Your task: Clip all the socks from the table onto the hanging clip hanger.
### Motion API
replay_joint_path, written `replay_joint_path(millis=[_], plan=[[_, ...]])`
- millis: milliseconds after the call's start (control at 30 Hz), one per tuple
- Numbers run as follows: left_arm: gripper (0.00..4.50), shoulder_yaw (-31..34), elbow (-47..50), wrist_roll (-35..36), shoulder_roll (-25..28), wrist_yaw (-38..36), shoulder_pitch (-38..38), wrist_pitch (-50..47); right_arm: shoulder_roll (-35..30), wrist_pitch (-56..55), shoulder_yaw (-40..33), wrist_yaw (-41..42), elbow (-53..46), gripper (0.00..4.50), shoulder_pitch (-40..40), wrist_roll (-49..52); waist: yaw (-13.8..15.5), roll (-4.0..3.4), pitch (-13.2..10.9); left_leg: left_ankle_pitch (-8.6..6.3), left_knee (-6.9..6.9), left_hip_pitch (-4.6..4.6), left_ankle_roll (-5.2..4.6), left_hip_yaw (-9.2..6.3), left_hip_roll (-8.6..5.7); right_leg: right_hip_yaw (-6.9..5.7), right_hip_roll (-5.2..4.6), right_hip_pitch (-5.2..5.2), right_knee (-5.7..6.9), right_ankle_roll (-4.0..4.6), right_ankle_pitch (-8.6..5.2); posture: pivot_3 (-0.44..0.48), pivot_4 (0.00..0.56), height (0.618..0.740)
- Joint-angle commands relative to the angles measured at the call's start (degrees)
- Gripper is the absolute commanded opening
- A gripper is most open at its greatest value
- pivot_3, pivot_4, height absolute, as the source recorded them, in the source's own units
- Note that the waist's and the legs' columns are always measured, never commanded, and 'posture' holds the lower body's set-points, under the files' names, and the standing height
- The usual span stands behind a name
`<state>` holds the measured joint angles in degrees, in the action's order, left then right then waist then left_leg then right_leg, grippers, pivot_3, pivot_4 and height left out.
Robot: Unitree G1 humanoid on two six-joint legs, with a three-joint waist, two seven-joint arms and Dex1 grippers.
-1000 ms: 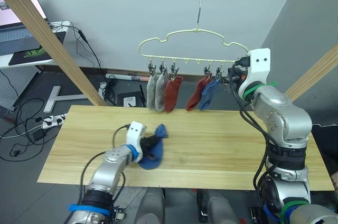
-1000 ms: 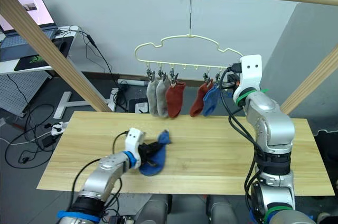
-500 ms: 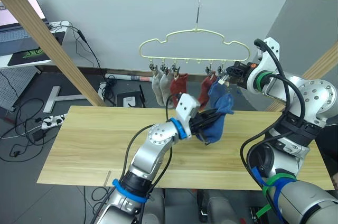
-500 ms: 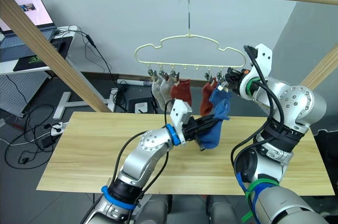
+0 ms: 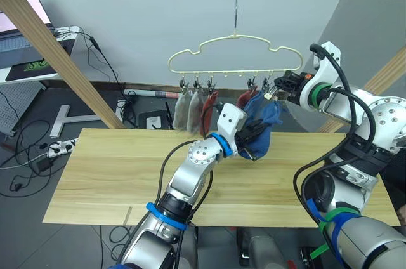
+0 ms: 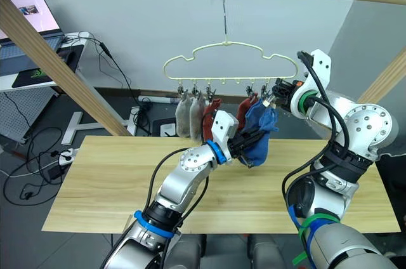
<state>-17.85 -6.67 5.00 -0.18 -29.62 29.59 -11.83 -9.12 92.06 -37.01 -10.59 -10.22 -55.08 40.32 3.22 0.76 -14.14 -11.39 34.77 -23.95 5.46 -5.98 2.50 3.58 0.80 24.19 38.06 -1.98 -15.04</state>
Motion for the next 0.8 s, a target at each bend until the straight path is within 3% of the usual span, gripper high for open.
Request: replay_joint_path(millis=[33, 333, 433, 633, 767, 800], plan=[[0.03, 0.92, -0.33, -0.48, -1.56, 1.63, 2.2, 2.32, -1.69, 0.44, -0.63, -3.35, -0.03, 0.0, 0.65, 4.03, -0.13, 0.0, 0.0, 0.0, 0.0, -0.01, 0.0, 0.0, 0.0, 0.01, 0.0, 0.0, 0.0, -0.01, -0.01, 0.17, 0.236, 0.74], [0.03, 1.05, -2.67, -1.15, -2.23, 1.97, 3.82, 4.06, -2.81, 0.44, -0.5, -9.09, 1.27, 0.0, 1.16, 11.72, -0.27, 0.0, 0.0, 0.0, 0.0, -0.03, -0.01, -0.02, -0.01, -0.01, 0.0, 0.01, -0.01, 0.02, 0.01, 0.169, 0.236, 0.74], [0.0, 0.91, -2.6, -1.2, -2.17, 1.83, 3.8, 4.15, -3.0, 0.44, -0.96, -10.46, 1.92, 0.82, 0.91, 13.73, -0.32, 0.0, 0.0, 0.0, 0.01, -0.04, -0.01, -0.01, -0.01, 0.0, 0.0, 0.0, -0.01, 0.01, 0.01, 0.169, 0.236, 0.74], [0.0, 0.64, -2.31, -1.1, -2.48, 1.58, 3.73, 4.06, -4.25, 0.44, -1.32, -11.63, 2.94, 3.03, 0.29, 17.03, -0.71, 0.0, 0.0, -0.01, -0.01, -0.04, -0.01, -0.01, 0.0, 0.0, 0.01, 0.04, 0.0, 0.02, 0.01, 0.167, 0.235, 0.74], [0.0, 1.95, -2.95, 1.64, -4.91, 1.63, 3.85, 1.2, -8.66, 0.44, 2.09, -7.14, -2.39, 4.48, 1.79, 18.07, -0.74, 0.0, 0.0, -0.01, 0.01, -0.09, -0.01, -0.01, -0.01, 0.0, 0.01, 0.04, -0.03, 0.02, 0.01, 0.153, 0.232, 0.74], [0.3, 2.44, -3.4, 2.15, -5.35, 1.6, 4.0, 0.8, -9.88, 0.44, 3.45, -5.62, -4.56, 4.5, 2.71, 17.8, -0.76, 0.0, 0.0, -0.01, 0.01, -0.12, -0.01, -0.02, -0.02, 0.0, 0.0, 0.05, -0.06, 0.0, 0.0, 0.148, 0.233, 0.74]])
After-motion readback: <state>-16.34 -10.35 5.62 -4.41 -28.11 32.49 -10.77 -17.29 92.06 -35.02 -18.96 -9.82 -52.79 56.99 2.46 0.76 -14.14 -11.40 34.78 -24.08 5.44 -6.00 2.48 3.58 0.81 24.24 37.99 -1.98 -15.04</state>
